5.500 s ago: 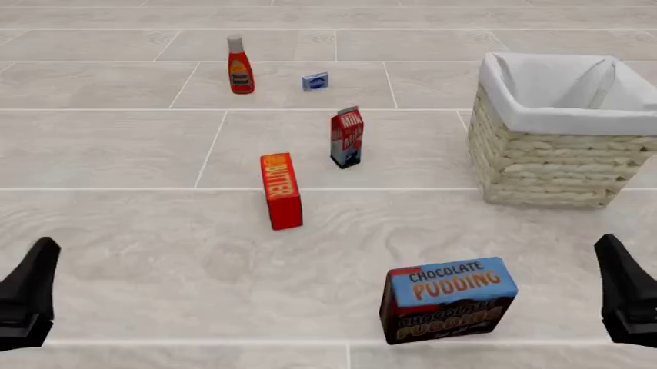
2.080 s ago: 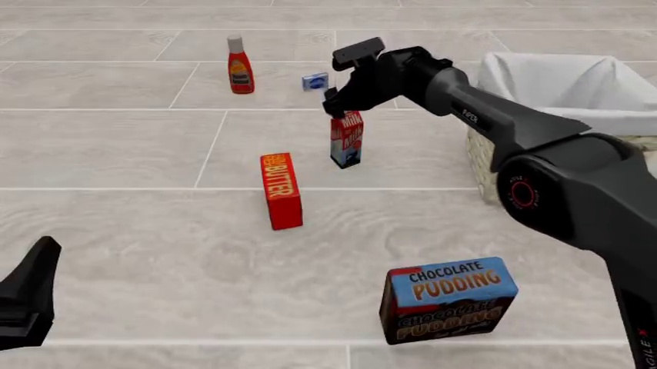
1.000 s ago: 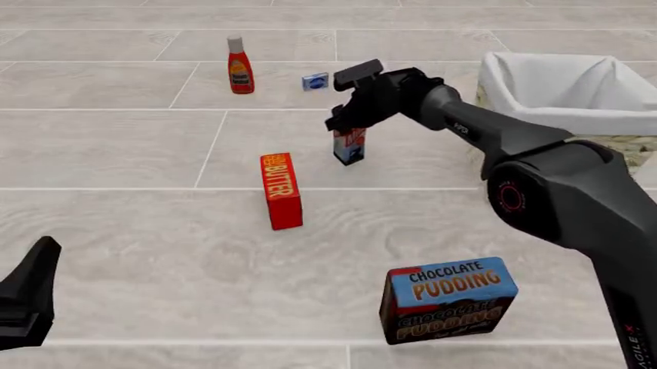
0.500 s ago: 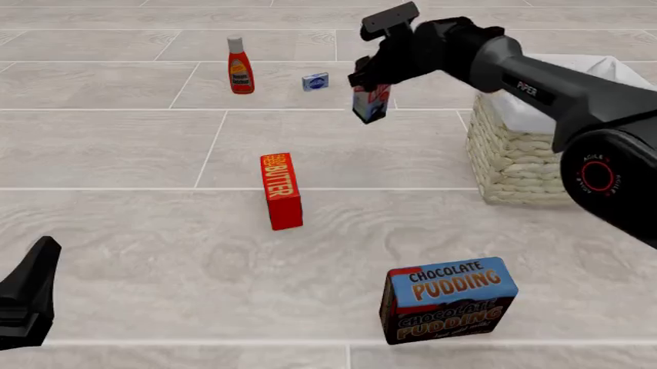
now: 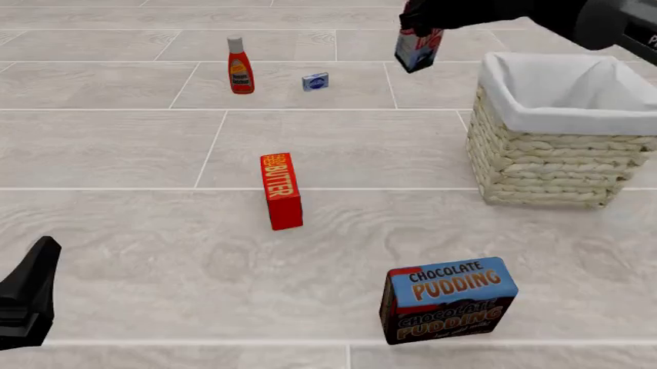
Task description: Pick the milk and place it in the basket.
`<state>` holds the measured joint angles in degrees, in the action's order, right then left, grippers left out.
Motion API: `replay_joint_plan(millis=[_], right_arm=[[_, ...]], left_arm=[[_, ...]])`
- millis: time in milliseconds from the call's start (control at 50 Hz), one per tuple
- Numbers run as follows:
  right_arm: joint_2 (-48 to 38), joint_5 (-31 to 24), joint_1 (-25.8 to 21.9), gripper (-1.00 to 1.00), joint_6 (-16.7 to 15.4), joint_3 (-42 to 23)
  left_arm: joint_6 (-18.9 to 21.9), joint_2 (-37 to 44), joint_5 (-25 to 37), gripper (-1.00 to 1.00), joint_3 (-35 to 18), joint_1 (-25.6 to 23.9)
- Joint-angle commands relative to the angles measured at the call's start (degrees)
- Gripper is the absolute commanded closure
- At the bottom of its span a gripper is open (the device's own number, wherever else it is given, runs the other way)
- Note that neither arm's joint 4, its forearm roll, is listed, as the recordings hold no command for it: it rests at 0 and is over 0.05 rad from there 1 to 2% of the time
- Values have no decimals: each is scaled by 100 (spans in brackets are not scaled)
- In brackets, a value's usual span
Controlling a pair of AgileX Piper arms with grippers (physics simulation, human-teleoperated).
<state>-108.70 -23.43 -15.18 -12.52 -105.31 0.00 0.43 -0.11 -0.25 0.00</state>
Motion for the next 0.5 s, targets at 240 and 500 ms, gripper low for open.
replay_joint_plan(millis=[240, 500], right_arm=[[1092, -94, 666, 100, 2, 427], [1215, -171, 1168, 100, -125, 558]], left_arm=[[0, 0, 0, -100, 0, 0], [0, 0, 0, -100, 0, 0]])
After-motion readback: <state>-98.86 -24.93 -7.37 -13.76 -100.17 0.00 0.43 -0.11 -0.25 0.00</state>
